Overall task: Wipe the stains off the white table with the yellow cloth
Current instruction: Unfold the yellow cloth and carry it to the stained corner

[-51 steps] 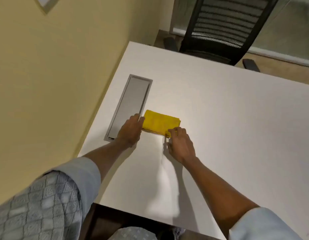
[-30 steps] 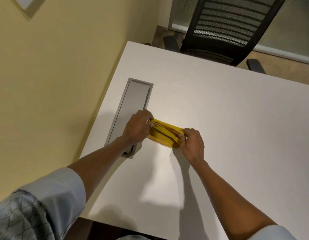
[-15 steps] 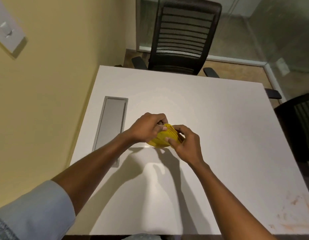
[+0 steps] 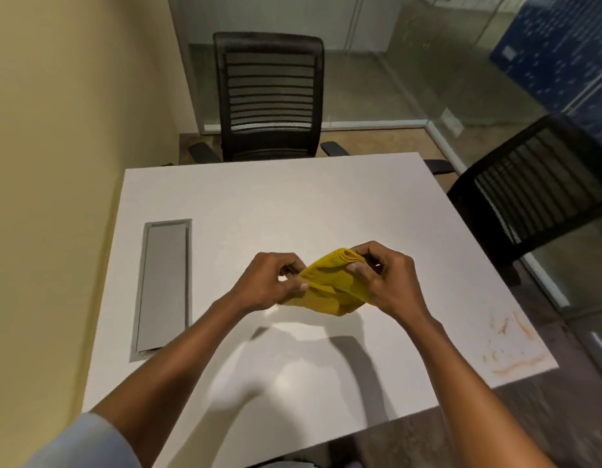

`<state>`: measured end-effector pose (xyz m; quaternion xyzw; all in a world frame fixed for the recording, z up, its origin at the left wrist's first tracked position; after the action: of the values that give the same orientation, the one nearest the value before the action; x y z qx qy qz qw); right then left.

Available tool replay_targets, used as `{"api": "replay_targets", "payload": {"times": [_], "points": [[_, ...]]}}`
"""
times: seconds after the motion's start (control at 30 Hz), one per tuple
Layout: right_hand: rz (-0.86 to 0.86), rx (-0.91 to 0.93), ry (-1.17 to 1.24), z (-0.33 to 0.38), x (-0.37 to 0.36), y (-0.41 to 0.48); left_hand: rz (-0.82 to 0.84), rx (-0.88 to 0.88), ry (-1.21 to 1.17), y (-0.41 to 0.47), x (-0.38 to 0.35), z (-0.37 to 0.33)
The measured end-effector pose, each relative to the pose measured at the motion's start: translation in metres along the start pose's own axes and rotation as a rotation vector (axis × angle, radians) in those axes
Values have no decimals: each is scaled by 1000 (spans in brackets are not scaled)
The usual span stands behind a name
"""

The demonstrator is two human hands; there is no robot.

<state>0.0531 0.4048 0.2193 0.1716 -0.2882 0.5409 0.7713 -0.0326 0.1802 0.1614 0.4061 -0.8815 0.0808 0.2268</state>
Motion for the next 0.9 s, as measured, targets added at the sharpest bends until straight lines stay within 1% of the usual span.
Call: {"api": "replay_targets", "payload": {"times": [0.2, 0.27, 0.37, 0.43, 0.47, 0.57, 0.67, 0.73, 0.83, 0.9], "points": [[-116, -65, 38, -34, 54, -27, 68, 93, -22, -2, -51, -19], [-174, -90, 45, -48, 70, -37, 39, 125, -72, -3, -69, -30], [-291, -103, 35, -65, 93, -53, -27, 241, -161, -3, -94, -47], [-342, -58, -7, -74, 108, -69, -64, 349, -266, -5, -115, -61], [-359, -23, -31, -78, 114, -78, -94, 410, -355, -7, -127, -69], [-388, 153, -153, -85, 117, -117, -156, 577, -656, -16, -163, -94], [-377, 302, -326, -101, 103, -166, -185, 655, -824, -23, -205, -118], [-391, 348, -364, -118, 96, -193, -190, 669, -859, -29, -229, -128], [-430, 350, -364, -145, 104, -228, -128, 691, -871, -41, -265, -142], [-438, 323, -313, -164, 112, -246, -88, 652, -811, -47, -284, -150]]}}
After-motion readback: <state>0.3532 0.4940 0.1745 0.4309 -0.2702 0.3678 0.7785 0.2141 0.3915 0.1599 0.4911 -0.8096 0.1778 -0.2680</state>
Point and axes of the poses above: each hand's wrist, its own y-axis towards the middle knuckle, its own x-axis out of the back of the hand, z = x × y, the point moved 5 cm from there along y, towards the middle knuckle, and after that the axes turned 9 degrees about -x, right-handed, at the moved point
